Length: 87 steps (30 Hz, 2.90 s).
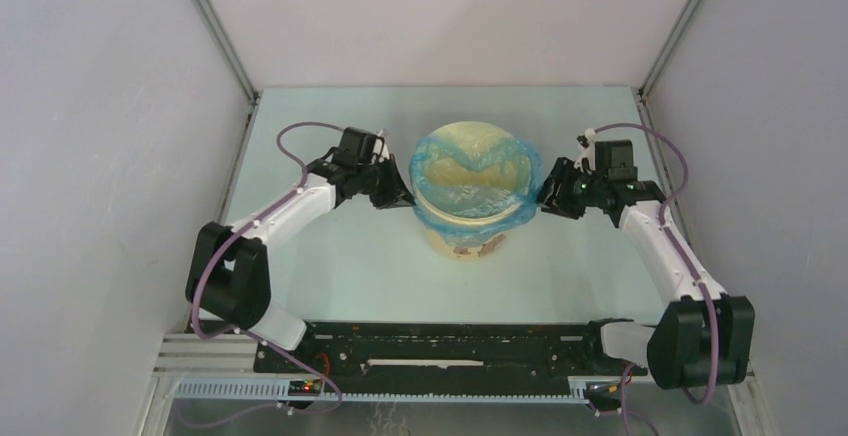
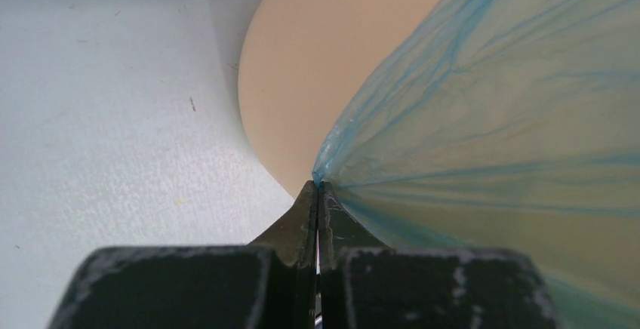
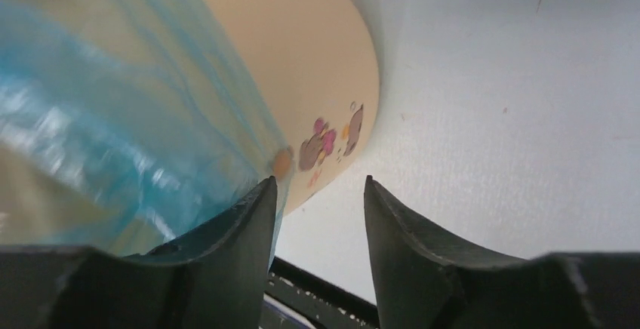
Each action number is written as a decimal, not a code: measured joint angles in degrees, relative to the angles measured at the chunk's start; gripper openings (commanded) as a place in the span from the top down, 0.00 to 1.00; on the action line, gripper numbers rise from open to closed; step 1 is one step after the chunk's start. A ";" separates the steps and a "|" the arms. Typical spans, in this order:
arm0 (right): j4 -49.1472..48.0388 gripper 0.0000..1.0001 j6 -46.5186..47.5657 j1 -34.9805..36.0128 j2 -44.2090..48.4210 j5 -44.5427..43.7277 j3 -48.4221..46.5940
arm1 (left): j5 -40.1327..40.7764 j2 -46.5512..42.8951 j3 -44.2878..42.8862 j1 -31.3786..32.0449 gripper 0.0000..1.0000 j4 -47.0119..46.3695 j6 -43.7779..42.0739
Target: Put the trash bags into the trash bin
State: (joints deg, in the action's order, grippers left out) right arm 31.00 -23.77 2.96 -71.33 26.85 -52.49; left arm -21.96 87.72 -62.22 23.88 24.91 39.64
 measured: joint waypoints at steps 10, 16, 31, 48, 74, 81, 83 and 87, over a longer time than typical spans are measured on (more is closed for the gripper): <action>10.12 0.27 -2.47 -0.52 14.64 1.66 -1.99 | -1.79 -4.59 1.53 0.00 1.00 -0.24 1.38; 13.60 0.25 -5.77 -0.74 17.31 2.05 -2.05 | -2.36 -4.59 2.05 0.00 1.00 -0.33 1.55; 14.69 0.41 -9.42 3.69 21.38 5.03 -3.65 | -2.62 -4.59 2.14 0.00 1.00 -0.39 1.84; 1.60 0.57 -12.66 3.74 20.68 4.96 9.68 | -2.71 -4.50 2.12 0.00 1.00 -0.39 2.03; 2.27 0.35 -1.64 -5.57 14.16 3.96 5.31 | -3.82 -1.07 3.41 -0.76 1.00 -5.49 4.13; 0.52 0.27 -3.56 -12.57 11.04 8.31 -1.25 | -6.80 1.60 3.41 -2.12 1.00 -7.32 4.55; -2.84 0.29 -4.85 -12.07 6.82 9.38 -1.60 | -7.28 2.32 3.41 -2.12 1.00 -7.41 4.59; -7.65 0.31 -7.06 -9.70 -2.89 10.01 -1.64 | -7.87 3.43 3.41 -2.14 1.00 -7.74 4.98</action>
State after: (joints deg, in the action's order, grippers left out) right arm 23.35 -30.83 -6.74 -74.22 36.86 -54.13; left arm -29.82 91.15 -58.81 21.74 17.17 44.62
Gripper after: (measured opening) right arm 0.703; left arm 0.005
